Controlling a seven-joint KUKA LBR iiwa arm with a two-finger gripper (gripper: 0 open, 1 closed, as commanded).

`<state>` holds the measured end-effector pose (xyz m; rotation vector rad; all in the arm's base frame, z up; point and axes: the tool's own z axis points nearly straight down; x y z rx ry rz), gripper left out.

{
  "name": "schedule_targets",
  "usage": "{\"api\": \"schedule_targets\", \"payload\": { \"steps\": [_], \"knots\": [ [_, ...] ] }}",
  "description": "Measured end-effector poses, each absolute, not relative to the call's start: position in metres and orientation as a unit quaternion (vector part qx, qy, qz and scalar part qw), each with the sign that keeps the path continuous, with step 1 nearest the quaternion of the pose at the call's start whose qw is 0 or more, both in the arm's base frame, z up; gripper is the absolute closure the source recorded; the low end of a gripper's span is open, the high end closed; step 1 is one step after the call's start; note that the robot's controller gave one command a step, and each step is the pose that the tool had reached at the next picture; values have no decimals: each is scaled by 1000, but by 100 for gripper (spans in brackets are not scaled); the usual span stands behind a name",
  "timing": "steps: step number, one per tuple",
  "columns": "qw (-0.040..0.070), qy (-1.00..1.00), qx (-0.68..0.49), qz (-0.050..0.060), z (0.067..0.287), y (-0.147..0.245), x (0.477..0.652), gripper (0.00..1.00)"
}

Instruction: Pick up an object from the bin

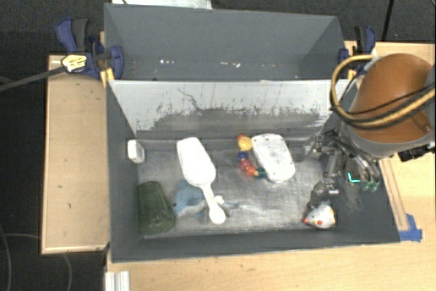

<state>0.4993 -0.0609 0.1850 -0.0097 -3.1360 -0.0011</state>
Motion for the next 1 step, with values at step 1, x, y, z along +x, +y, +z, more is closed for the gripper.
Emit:
{"api": "schedule_targets", "payload": {
  "steps": [1],
  "knots": [
    [-1, -1000, -2, 0, 189, -61, 501, 0]
  ]
}}
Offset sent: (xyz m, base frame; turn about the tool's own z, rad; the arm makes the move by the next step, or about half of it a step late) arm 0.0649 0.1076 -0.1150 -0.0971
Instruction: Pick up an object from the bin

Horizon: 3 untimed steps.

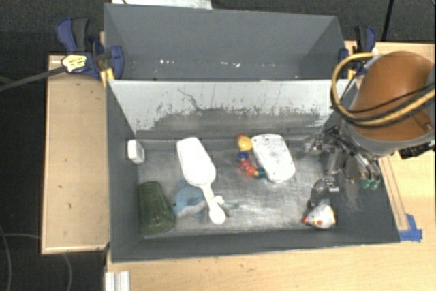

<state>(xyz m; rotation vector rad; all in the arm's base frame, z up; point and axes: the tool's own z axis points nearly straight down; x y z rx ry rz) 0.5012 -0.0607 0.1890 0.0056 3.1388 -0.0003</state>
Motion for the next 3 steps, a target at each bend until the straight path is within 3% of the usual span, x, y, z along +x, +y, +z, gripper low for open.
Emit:
{"api": "schedule_targets", "payload": {
  "steps": [1, 2, 3],
  "knots": [
    [4, 1000, -26, 0, 120, 3, 542, 0],
    [-1, 1000, -23, 1, 115, 24, 551, 0],
    [2, 995, 95, 1, 131, 30, 548, 0]
  ]
}}
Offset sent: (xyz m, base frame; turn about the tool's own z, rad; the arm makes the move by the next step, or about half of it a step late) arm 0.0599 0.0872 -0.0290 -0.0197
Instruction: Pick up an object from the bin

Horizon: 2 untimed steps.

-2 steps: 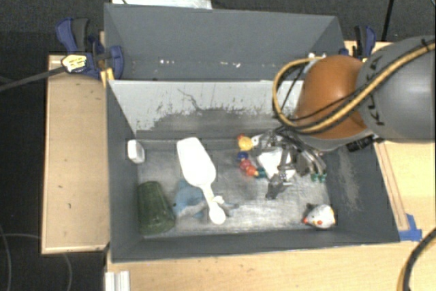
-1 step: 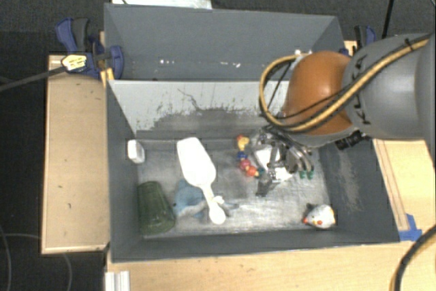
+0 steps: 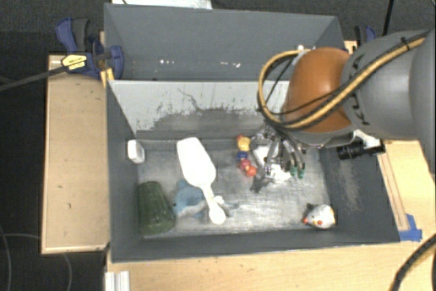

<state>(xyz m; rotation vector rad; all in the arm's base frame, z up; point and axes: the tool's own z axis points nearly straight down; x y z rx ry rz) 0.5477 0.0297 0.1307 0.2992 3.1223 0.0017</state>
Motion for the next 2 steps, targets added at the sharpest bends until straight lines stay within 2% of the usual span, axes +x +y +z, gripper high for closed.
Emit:
{"api": "schedule_targets", "payload": {
  "steps": [1, 2],
  "knots": [
    [1, 993, 118, 0, 98, 20, 545, 0],
    [2, 974, 226, 4, 80, 20, 547, 100]
  ]
}}
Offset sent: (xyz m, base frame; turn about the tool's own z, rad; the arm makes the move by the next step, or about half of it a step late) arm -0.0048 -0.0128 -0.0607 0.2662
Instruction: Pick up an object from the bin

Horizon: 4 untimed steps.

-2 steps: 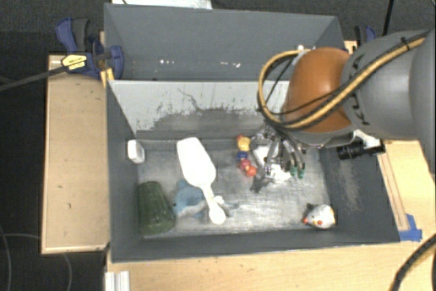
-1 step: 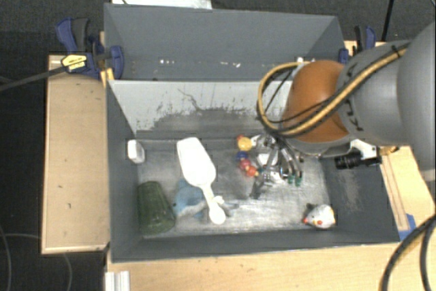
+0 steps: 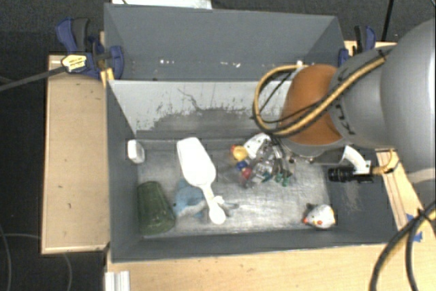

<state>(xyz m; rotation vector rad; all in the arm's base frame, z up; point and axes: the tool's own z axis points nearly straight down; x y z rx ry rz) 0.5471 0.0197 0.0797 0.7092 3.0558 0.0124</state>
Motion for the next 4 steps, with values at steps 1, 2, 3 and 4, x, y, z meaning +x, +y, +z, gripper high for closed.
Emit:
{"api": "schedule_targets", "payload": {
  "steps": [1, 2, 3, 4],
  "knots": [
    [2, 974, 225, 4, 80, 20, 547, 100],
    [1, 974, 225, 3, 82, 20, 546, 100],
    [-1, 974, 225, 0, 91, 18, 544, 100],
    [-1, 974, 225, 0, 100, 17, 543, 100]
  ]
}}
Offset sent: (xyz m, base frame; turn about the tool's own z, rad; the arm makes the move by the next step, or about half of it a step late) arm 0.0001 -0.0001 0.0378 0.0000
